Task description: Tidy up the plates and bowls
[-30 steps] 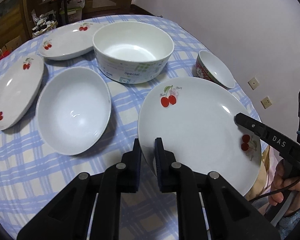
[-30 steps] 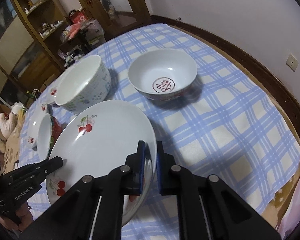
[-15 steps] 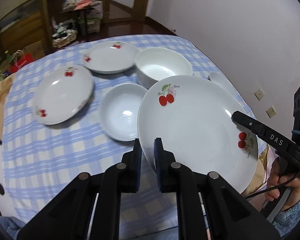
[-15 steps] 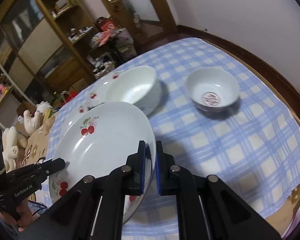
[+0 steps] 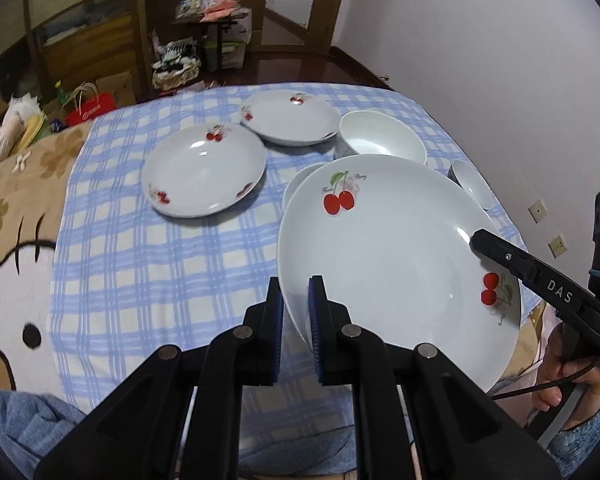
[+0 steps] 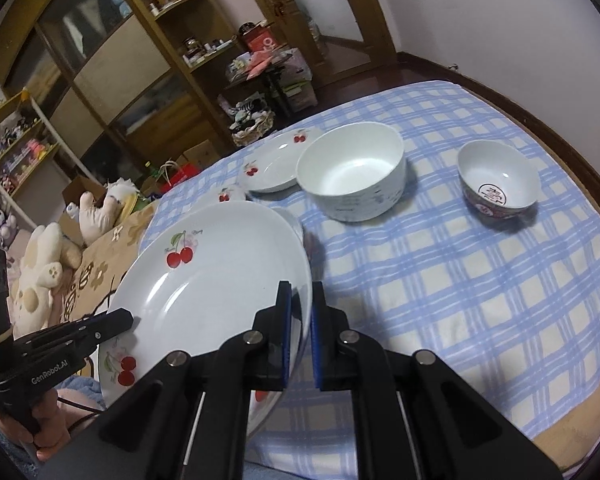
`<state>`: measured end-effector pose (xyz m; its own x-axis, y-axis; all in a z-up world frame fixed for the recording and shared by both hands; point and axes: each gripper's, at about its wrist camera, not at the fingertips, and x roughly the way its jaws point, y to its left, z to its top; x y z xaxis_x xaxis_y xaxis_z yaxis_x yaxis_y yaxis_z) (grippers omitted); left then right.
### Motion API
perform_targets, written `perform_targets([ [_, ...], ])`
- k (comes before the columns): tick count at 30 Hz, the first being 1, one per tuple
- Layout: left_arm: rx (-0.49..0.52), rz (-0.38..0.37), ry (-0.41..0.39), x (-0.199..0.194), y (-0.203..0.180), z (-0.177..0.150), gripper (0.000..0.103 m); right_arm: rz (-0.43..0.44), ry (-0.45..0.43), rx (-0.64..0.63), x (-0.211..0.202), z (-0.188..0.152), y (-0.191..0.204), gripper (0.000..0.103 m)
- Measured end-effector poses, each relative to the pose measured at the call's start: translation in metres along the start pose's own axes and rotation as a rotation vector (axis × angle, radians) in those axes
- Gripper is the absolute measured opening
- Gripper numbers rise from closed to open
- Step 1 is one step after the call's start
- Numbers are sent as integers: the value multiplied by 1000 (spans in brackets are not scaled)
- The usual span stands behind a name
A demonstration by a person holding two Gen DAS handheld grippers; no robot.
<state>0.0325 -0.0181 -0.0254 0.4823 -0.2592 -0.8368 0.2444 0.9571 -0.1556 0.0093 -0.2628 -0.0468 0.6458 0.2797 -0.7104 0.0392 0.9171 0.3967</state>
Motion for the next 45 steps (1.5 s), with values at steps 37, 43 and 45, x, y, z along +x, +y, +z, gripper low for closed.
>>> perform_targets([
  [37,3,80,180,59,6,-47,12,-79,160,13,37,-62,-18,9],
  [43,-6,97,232,79,6,-46,10,-103,193,34,51,-64,-26,9],
  [45,-7,92,257,85,6,-47,7,-116,211,42,58,-66,-29,7],
])
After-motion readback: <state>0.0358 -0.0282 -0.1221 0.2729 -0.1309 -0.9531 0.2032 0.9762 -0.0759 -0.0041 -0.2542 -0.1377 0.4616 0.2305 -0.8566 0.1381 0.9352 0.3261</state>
